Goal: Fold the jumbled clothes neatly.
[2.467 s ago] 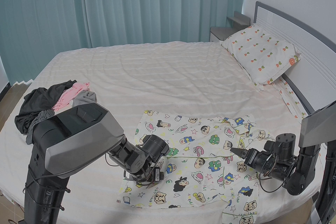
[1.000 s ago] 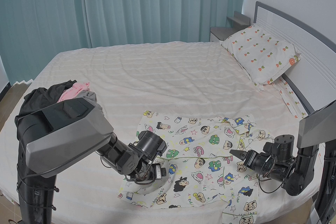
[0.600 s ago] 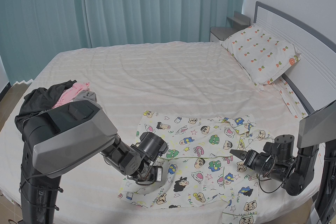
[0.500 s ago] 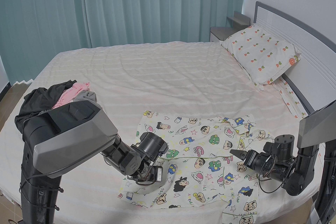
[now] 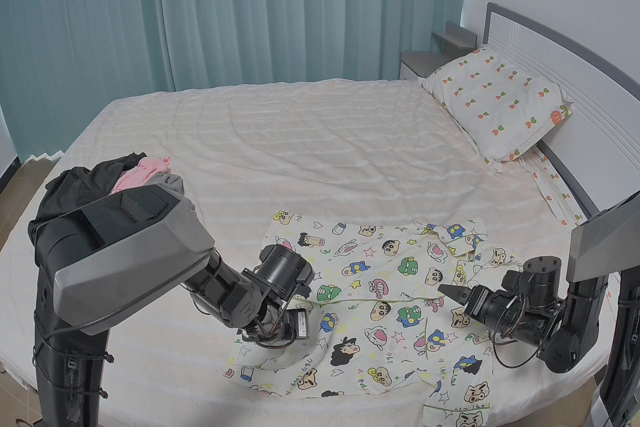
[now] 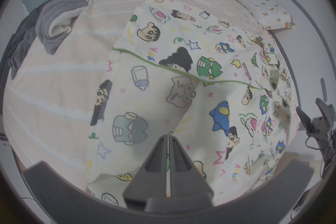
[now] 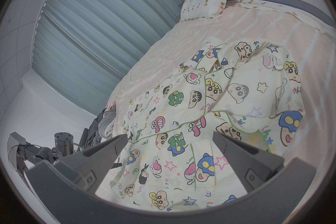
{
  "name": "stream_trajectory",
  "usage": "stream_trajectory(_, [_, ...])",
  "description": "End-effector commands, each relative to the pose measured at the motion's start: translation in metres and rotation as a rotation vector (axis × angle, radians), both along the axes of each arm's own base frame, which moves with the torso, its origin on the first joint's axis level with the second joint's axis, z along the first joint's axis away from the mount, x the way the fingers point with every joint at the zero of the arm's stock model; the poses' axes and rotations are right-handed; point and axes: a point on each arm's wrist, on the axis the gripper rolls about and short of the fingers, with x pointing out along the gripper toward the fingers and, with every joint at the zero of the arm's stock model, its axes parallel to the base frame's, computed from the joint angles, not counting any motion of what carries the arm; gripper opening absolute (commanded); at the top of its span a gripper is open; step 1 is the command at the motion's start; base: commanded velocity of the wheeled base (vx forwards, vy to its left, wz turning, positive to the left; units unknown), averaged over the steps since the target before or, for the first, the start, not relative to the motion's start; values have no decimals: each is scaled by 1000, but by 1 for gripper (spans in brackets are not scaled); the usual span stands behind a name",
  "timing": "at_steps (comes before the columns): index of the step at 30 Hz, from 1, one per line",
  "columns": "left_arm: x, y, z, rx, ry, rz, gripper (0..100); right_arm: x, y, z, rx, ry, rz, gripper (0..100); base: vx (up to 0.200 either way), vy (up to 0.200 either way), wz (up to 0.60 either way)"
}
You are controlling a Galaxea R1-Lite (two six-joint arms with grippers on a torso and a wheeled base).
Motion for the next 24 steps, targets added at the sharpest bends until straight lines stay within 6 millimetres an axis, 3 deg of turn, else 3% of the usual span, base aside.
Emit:
stream_trajectory(1, [-4, 1, 3, -16, 12, -18, 100, 1, 0, 1, 4, -13, 0, 100, 0, 0, 0])
stream_trajectory(18, [-22, -2, -6, 81, 24, -187, 100, 1, 0, 1, 4, -11, -1, 100, 0, 0, 0])
stream_trajectory(19, [-22, -2, -6, 81, 24, -187, 0, 1, 0, 1, 4, -11, -1, 100, 0, 0, 0])
stream_trajectory(24, [-23, -2, -6, 79, 25, -186, 0, 0, 0, 2, 4, -13, -1, 100, 0, 0, 0])
